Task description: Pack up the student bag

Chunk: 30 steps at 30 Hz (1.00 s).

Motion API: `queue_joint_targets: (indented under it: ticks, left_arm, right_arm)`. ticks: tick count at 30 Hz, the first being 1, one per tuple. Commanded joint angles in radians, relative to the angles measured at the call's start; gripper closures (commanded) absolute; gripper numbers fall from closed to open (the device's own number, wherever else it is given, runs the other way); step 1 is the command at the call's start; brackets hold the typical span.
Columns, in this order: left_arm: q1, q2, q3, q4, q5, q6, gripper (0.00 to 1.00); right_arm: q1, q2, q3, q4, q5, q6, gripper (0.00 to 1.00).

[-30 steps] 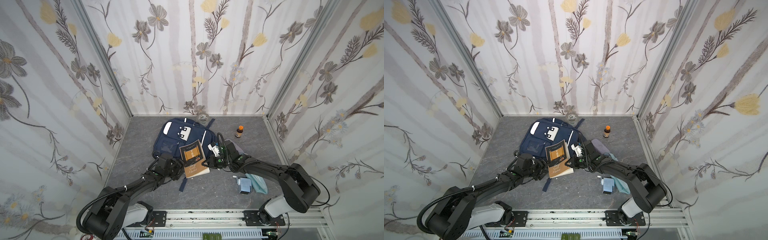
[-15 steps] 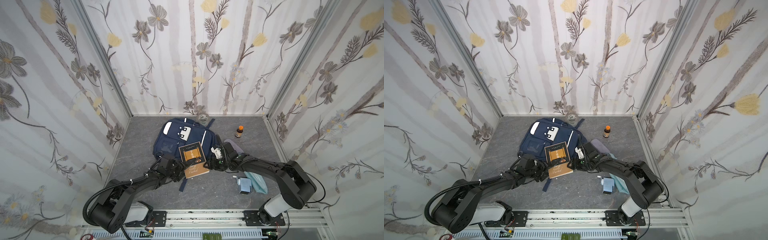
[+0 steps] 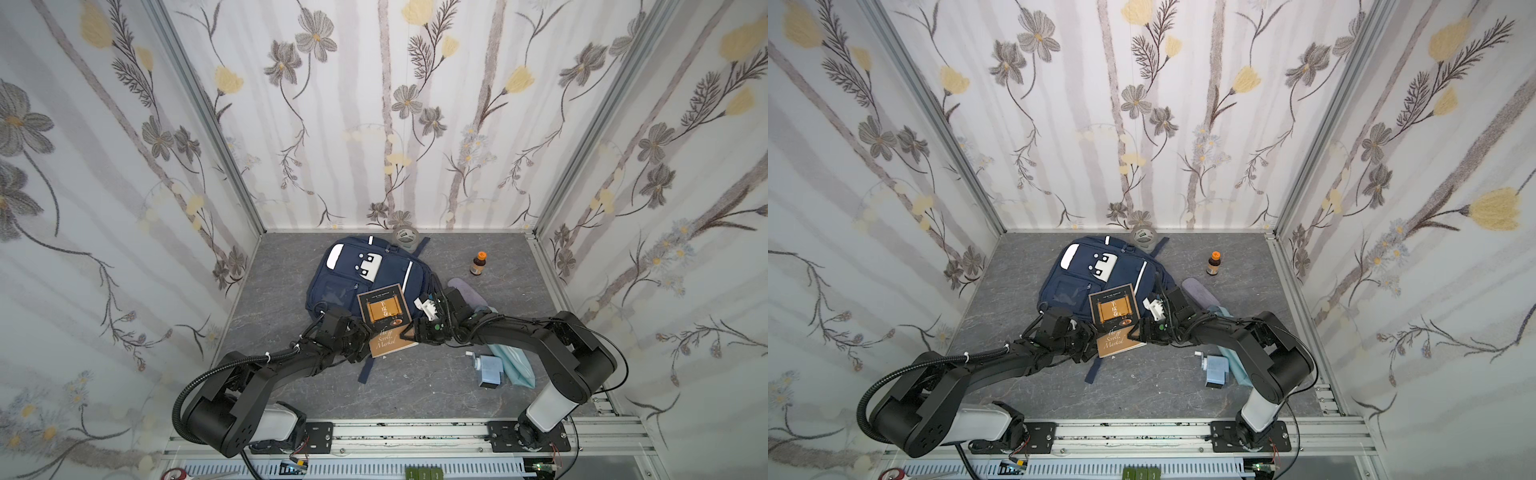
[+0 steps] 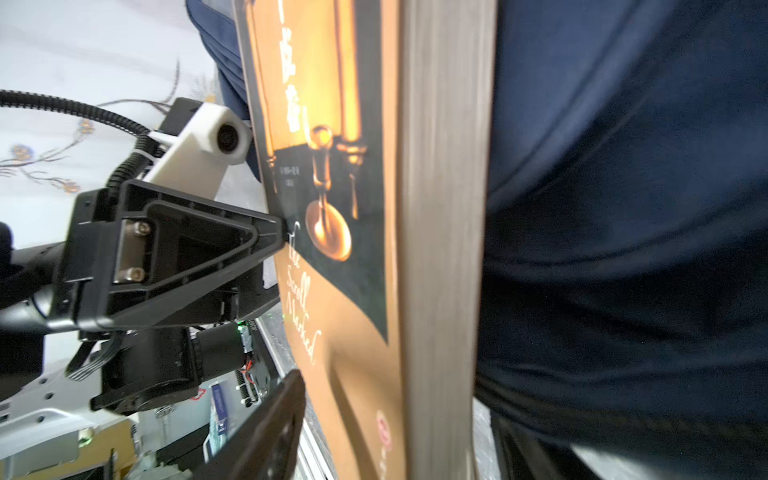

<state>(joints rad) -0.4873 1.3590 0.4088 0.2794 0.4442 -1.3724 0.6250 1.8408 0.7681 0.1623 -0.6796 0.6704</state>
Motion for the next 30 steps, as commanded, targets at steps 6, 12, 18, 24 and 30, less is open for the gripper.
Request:
queue_joint_targets:
  ticks: [6,12,18,24,30]
  left_arm:
    - [0.0,-0.123,0.028,-0.127,-0.048,0.01,0.38]
    - [0.009,-0.301,0.154,-0.456,-0.164,0.172,0.32]
    - [0.023,-0.364,0.472,-0.82,-0.31,0.502,0.26]
    - [0.023,-0.343,0.736,-0.819,-0.218,0.695,0.21]
    - [0.021,-0.337,0.798,-0.472,0.116,0.663,0.16]
  right_arm:
    - [-0.017,-0.031,-0.055,0.2,-0.149,0.049,0.74]
    - [-0.018,-0.129,-0.045,0.115,-0.162,0.018,0.93]
    - [-0.016,-0.329,0.106,-0.197,-0.067,-0.162,1.0]
    - [-0.02,-0.547,0.275,-0.474,0.144,-0.423,1.0]
    - [-0.023,-0.771,0.276,-0.401,0.146,-0.548,1.0]
